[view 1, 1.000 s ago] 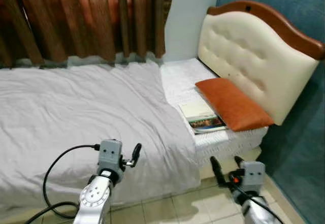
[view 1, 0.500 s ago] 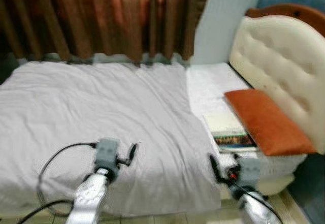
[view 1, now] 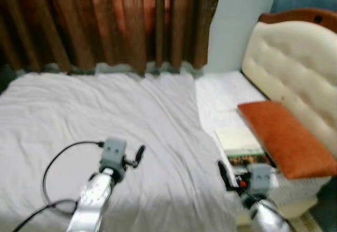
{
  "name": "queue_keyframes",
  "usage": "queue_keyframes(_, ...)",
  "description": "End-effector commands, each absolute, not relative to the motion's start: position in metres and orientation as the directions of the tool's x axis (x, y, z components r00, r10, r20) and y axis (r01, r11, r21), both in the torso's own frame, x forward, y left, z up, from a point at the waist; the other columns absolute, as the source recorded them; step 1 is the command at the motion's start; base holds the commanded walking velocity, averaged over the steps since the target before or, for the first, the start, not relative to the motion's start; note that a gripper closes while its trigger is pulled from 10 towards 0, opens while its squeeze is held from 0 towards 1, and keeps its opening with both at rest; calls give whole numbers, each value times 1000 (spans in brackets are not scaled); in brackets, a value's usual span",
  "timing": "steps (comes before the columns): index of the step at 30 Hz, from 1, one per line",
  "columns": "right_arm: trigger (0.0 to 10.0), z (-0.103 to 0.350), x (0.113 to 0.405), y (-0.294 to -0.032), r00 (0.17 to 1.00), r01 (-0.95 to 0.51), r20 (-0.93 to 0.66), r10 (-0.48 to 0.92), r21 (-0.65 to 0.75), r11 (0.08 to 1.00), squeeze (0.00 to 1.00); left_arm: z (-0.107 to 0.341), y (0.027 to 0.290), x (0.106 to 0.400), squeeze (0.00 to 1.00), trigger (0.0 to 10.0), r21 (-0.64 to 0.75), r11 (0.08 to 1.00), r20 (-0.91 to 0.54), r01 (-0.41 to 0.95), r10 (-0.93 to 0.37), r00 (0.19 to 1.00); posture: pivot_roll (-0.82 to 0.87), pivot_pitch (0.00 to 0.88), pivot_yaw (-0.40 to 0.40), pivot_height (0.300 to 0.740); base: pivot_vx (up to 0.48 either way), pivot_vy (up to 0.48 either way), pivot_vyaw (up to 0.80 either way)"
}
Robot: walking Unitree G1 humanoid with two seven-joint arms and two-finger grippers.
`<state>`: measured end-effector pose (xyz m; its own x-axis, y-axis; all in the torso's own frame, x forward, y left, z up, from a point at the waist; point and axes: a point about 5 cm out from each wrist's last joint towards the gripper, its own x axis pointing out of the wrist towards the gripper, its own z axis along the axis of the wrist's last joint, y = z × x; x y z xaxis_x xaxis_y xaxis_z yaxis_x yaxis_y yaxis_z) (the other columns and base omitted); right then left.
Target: Clean up the room
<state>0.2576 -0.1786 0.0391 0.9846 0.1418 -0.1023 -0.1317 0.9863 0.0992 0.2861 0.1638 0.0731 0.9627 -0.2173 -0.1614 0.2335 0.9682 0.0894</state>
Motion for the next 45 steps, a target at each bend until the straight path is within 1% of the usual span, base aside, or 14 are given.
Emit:
queue_keyframes(1, 10000, 41, 257, -190, 989, -106, -98, 113, 76, 991, 0, 77, 155, 289, 0, 10000, 81, 964, -143, 255, -242, 960, 2, 0, -37, 740, 480, 0, -431)
queue_keyframes(17, 10000, 38, 256, -185, 982, -144, -108, 153, 84, 986, 0, 74, 148, 285, 0, 10000, 77, 958, -143, 278, -265, 954, 11, 0, -49, 740, 480, 0, 0)
queue_keyframes(22, 10000, 33, 259, -180, 976, -142, -146, 163, 147, 979, 0, 74, 148, 280, 0, 10000, 80, 957, -142, 280, -267, 953, 26, 6, -42, 740, 480, 0, 0)
queue_keyframes(26, 10000, 31, 282, -164, 954, -157, -214, 212, 246, 956, 0, 81, 152, 271, 0, 10000, 125, 945, -142, 302, -285, 948, 70, 133, -30, 740, 120, 0, 0)
queue_keyframes(27, 10000, 33, 287, -159, 949, -168, -213, 232, 278, 946, 0, 86, 154, 267, 0, 10000, 137, 941, -136, 310, -292, 947, 91, 196, -27, 740, 0, 0, 0)
queue_keyframes(30, 10000, 33, 300, -147, 935, -183, -230, 271, 343, 921, 0, 95, 156, 262, 0, 10000, 151, 925, -131, 350, -332, 934, 111, 252, -16, 740, 0, 0, 0)
queue_keyframes(31, 10000, 34, 304, -141, 929, -193, -239, 283, 341, 920, 0, 102, 159, 257, 0, 10000, 158, 918, -125, 364, -347, 929, 142, 352, -10, 740, 0, 0, 0)
queue_keyframes(32, 10000, 34, 306, -138, 925, -200, -244, 291, 338, 920, 0, 107, 160, 253, 0, 10000, 162, 913, -122, 374, -357, 926, 142, 352, -10, 740, 0, 0, 0)
queue_keyframes(33, 10000, 35, 310, -134, 920, -209, -248, 302, 339, 917, 0, 112, 162, 247, 0, 10000, 164, 907, -120, 387, -371, 921, 159, 424, 8, 740, 0, 0, 0)
queue_keyframes(34, 10000, 35, 310, -134, 920, -209, -248, 302, 339, 917, 0, 112, 162, 247, 0, 10000, 164, 907, -120, 387, -371, 921, 159, 424, 8, 740, 0, 0, 0)
queue_keyframes(35, 10000, 38, 318, -130, 919, -212, -251, 303, 334, 919, 0, 121, 167, 240, 0, 10000, 168, 901, -121, 401, -384, 915, 189, 493, 17, 740, 0, 0, 0)
queue_keyframes(38, 10000, 49, 333, -134, 937, -182, -245, 250, 270, 945, 0, 131, 181, 233, 0, 10000, 193, 905, -127, 378, -359, 925, 214, 561, 41, 740, 0, 0, 0)
queue_keyframes(43, 10000, 59, 343, -136, 959, -166, -216, 183, 96, 981, 0, 149, 196, 200, 0, 10000, 214, 912, -160, 349, -320, 934, 232, 622, 66, 740, 0, 0, 0)
queue_keyframes(45, 10000, 58, 342, -134, 959, -171, -218, 183, 74, 983, 0, 150, 197, 191, 0, 10000, 212, 909, -175, 358, -325, 929, 233, 633, 72, 740, 0, 0, 0)
